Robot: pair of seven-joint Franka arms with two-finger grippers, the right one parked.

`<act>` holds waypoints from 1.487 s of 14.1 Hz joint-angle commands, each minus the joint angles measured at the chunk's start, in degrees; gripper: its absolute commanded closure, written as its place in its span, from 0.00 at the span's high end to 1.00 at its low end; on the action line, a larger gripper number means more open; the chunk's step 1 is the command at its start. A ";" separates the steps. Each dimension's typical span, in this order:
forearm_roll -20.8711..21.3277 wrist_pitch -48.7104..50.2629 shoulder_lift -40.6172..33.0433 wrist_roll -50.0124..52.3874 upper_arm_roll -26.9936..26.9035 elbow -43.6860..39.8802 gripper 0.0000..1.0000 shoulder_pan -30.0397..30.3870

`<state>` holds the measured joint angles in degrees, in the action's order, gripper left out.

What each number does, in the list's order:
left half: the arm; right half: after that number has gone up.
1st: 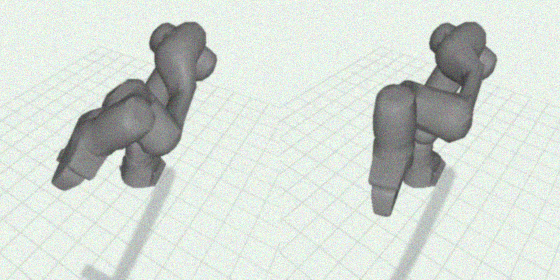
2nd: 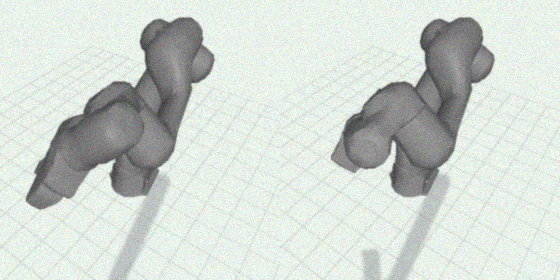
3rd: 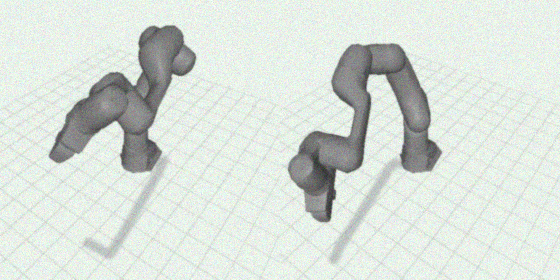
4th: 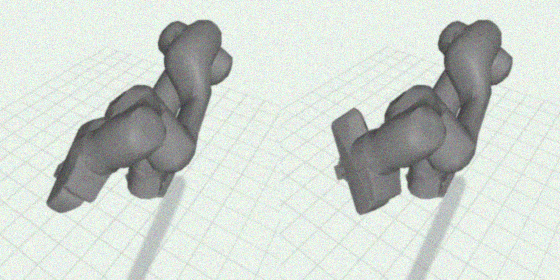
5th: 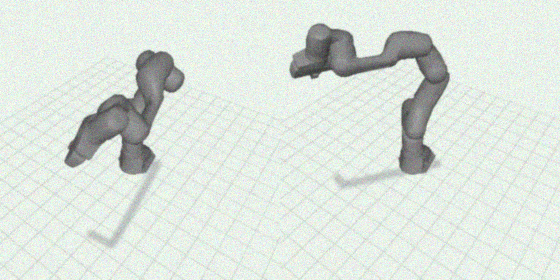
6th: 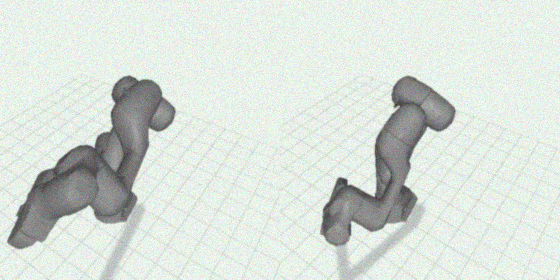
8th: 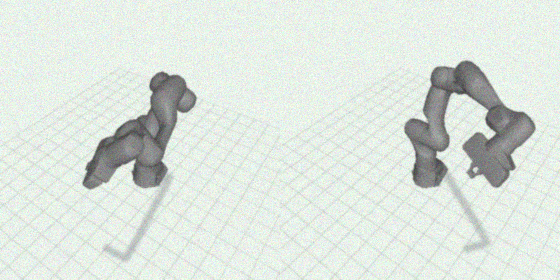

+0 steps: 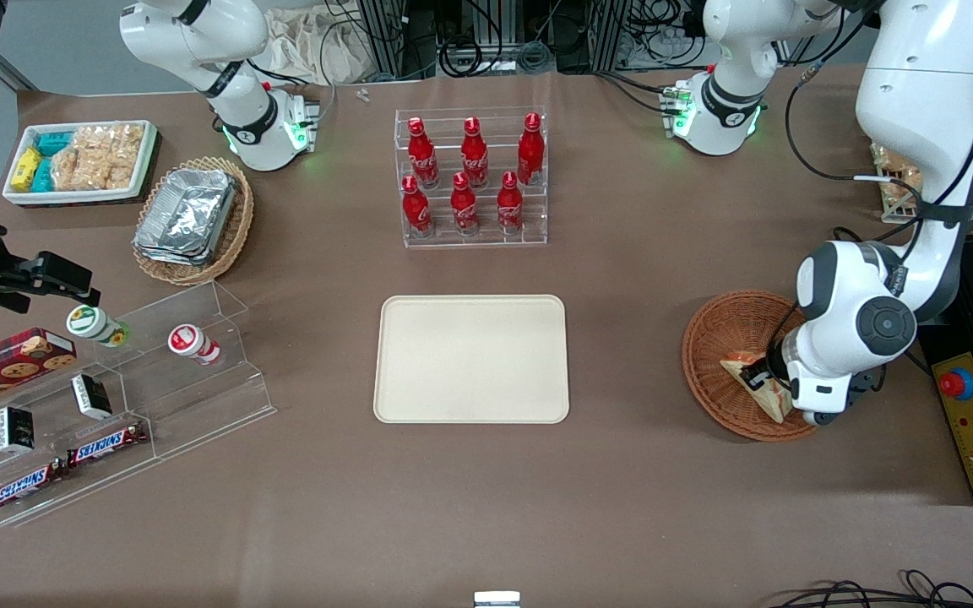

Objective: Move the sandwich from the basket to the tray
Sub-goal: 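Lower the open left gripper and close it on the wrapped sandwich, then lift the sandwich out of the basket with the left gripper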

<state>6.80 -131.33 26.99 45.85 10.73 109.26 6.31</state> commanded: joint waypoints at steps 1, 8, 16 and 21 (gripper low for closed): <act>1.81 -0.60 -0.54 2.58 0.17 -0.01 0.00 -0.16; 1.55 14.85 -6.94 0.39 0.88 -5.63 0.00 -0.07; -1.60 35.08 -12.50 -9.80 9.91 -19.33 0.00 -0.07; -3.99 29.67 -7.24 -9.47 21.07 -19.61 0.00 -0.16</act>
<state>3.31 -98.55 15.46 36.66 27.87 91.10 5.94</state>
